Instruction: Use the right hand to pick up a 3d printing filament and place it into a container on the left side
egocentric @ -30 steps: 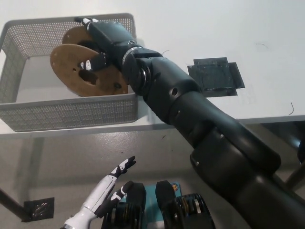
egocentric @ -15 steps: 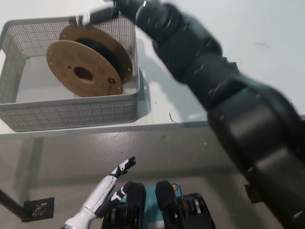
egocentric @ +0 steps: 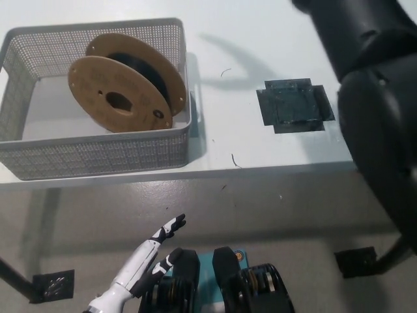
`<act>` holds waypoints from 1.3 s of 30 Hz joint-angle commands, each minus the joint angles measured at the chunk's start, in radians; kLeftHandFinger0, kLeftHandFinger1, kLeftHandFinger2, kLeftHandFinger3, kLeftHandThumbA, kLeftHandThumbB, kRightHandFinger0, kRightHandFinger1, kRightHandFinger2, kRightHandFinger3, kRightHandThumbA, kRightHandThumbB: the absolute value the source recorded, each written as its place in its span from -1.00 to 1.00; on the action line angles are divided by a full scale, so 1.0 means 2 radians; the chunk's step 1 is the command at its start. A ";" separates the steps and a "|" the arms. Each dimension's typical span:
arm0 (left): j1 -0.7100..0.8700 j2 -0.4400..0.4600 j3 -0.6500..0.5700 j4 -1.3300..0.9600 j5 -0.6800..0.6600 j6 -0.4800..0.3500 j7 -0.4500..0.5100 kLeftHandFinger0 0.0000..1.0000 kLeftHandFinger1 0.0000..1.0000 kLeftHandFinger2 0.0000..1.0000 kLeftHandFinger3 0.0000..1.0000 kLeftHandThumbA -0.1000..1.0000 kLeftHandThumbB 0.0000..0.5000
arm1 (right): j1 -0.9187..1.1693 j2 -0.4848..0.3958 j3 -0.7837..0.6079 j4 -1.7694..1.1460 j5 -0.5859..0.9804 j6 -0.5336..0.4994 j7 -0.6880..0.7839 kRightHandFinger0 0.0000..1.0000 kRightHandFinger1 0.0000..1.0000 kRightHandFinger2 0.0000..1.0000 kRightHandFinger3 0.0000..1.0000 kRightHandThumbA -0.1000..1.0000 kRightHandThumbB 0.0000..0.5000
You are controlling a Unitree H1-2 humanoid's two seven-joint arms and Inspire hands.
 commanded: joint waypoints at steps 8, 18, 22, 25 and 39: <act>-0.004 -0.012 0.015 0.012 -0.032 -0.024 0.030 1.00 1.00 1.00 1.00 1.00 0.45 | 0.180 -0.112 0.006 -0.511 0.056 0.111 0.078 1.00 1.00 1.00 1.00 1.00 0.82; -0.003 -0.010 0.022 0.022 -0.033 -0.024 0.040 1.00 1.00 1.00 1.00 1.00 0.31 | 0.316 -0.148 -0.055 -0.751 0.133 0.159 0.049 1.00 1.00 1.00 1.00 1.00 0.88; -0.007 -0.010 0.021 0.027 -0.026 -0.024 0.045 1.00 1.00 1.00 1.00 1.00 0.29 | 0.355 -0.163 -0.066 -0.832 0.162 0.193 0.038 1.00 1.00 1.00 1.00 1.00 0.96; -0.003 -0.011 0.020 0.028 -0.027 -0.024 0.047 1.00 1.00 1.00 1.00 1.00 0.26 | 0.383 -0.161 -0.070 -0.891 0.187 0.210 0.019 1.00 1.00 1.00 1.00 1.00 1.00; 0.005 -0.013 0.018 0.022 -0.024 -0.024 0.063 1.00 1.00 1.00 1.00 1.00 0.22 | 0.662 -0.045 0.014 -0.997 0.122 0.095 -0.013 1.00 1.00 1.00 1.00 1.00 0.79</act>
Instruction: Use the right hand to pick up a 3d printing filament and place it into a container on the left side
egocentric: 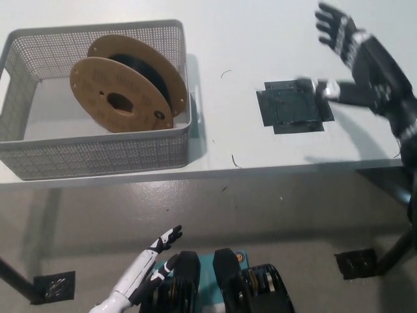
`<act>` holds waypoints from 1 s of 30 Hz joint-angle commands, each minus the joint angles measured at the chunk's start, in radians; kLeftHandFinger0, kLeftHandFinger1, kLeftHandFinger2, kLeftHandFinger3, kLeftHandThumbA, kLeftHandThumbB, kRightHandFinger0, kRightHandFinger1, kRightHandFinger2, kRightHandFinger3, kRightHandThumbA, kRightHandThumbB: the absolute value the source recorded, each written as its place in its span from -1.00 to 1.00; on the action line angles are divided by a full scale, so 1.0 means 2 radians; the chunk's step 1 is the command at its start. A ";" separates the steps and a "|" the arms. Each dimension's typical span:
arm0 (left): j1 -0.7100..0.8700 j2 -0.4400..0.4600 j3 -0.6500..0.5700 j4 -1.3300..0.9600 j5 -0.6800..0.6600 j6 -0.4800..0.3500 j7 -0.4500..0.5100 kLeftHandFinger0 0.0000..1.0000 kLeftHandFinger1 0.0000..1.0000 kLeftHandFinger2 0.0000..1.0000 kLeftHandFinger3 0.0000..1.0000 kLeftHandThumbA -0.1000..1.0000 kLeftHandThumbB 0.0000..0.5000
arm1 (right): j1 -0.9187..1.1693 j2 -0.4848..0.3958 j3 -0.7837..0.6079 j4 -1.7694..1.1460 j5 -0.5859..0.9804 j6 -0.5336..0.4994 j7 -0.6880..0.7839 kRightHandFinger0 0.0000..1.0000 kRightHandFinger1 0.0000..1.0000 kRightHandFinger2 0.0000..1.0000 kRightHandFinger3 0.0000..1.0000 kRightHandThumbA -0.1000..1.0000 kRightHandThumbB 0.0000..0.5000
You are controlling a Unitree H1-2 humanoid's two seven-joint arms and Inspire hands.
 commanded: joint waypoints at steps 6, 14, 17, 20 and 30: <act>0.009 -0.016 0.020 -0.014 -0.027 -0.025 0.061 1.00 1.00 1.00 1.00 1.00 0.24 | 0.213 0.067 0.061 -0.308 0.039 -0.128 -0.026 1.00 1.00 1.00 1.00 1.00 0.51; 0.016 -0.018 0.020 -0.016 -0.022 -0.025 0.066 1.00 1.00 1.00 1.00 1.00 0.31 | 0.271 0.124 0.078 -0.134 -0.006 -0.205 -0.065 1.00 1.00 1.00 1.00 1.00 0.24; 0.015 -0.017 0.018 -0.016 -0.020 -0.025 0.070 1.00 1.00 1.00 1.00 1.00 0.33 | 0.274 0.139 0.081 -0.088 -0.003 -0.202 -0.071 1.00 1.00 1.00 1.00 1.00 0.01; 0.014 -0.017 0.017 -0.017 -0.020 -0.025 0.071 1.00 1.00 1.00 1.00 1.00 0.27 | 0.267 0.146 0.085 -0.006 -0.005 -0.219 -0.075 1.00 1.00 1.00 1.00 1.00 -0.50; 0.010 -0.013 0.011 -0.015 -0.022 -0.025 0.085 1.00 1.00 1.00 1.00 1.00 0.26 | 0.228 0.154 0.075 0.131 0.021 -0.216 -0.092 1.00 1.00 1.00 1.00 1.00 -0.82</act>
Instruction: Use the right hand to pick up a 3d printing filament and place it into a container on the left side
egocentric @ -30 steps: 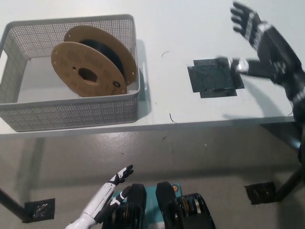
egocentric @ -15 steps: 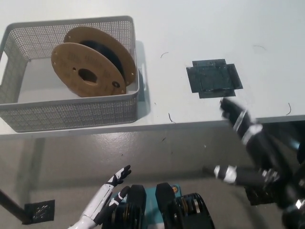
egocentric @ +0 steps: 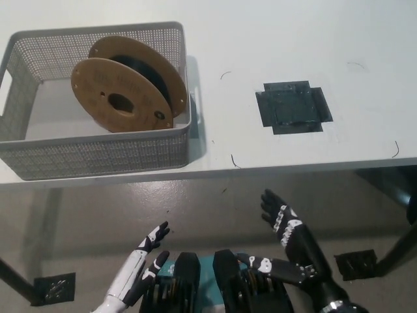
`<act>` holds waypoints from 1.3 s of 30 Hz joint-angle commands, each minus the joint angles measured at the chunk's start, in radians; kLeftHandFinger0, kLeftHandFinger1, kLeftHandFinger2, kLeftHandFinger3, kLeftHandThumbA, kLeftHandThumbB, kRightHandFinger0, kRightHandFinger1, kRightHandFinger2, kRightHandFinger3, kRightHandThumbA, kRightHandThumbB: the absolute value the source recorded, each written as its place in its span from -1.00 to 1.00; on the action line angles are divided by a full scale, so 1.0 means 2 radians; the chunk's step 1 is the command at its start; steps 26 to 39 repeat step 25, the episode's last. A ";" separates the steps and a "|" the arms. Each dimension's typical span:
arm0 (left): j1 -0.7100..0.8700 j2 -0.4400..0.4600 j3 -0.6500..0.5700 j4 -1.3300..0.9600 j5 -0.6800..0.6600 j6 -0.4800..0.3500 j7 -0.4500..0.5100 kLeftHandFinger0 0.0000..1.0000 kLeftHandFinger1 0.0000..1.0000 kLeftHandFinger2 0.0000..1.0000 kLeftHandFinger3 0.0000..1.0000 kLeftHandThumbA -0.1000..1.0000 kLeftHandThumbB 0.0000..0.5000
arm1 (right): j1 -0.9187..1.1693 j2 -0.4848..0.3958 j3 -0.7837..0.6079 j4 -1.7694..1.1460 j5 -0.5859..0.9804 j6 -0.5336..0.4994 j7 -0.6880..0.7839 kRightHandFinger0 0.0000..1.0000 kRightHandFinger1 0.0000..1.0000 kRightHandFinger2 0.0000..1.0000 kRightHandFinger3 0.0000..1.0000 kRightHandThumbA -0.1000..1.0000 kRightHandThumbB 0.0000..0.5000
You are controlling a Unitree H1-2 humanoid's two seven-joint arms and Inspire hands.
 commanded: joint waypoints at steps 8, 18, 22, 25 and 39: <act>-0.036 -0.001 -0.002 -0.004 -0.013 -0.021 0.034 1.00 1.00 1.00 1.00 1.00 0.35 | -0.060 -0.004 -0.002 0.056 0.027 -0.053 -0.027 1.00 1.00 1.00 1.00 1.00 -0.99; -0.033 0.003 -0.008 -0.013 -0.012 -0.021 0.041 1.00 1.00 1.00 1.00 1.00 0.26 | -0.058 -0.014 0.012 0.050 0.010 -0.053 -0.038 1.00 1.00 1.00 1.00 1.00 -0.80; -0.014 0.001 -0.009 -0.017 -0.017 -0.021 0.041 1.00 1.00 1.00 1.00 1.00 0.25 | -0.043 -0.015 0.022 0.049 0.010 -0.055 -0.037 1.00 1.00 1.00 1.00 1.00 -0.94; -0.011 0.002 -0.010 -0.018 -0.013 -0.021 0.044 1.00 1.00 1.00 1.00 1.00 0.26 | -0.041 -0.016 0.027 0.049 0.007 -0.059 -0.038 1.00 1.00 1.00 1.00 1.00 -0.95; -0.011 0.002 -0.010 -0.018 -0.013 -0.021 0.044 1.00 1.00 1.00 1.00 1.00 0.26 | -0.041 -0.016 0.027 0.049 0.007 -0.059 -0.038 1.00 1.00 1.00 1.00 1.00 -0.95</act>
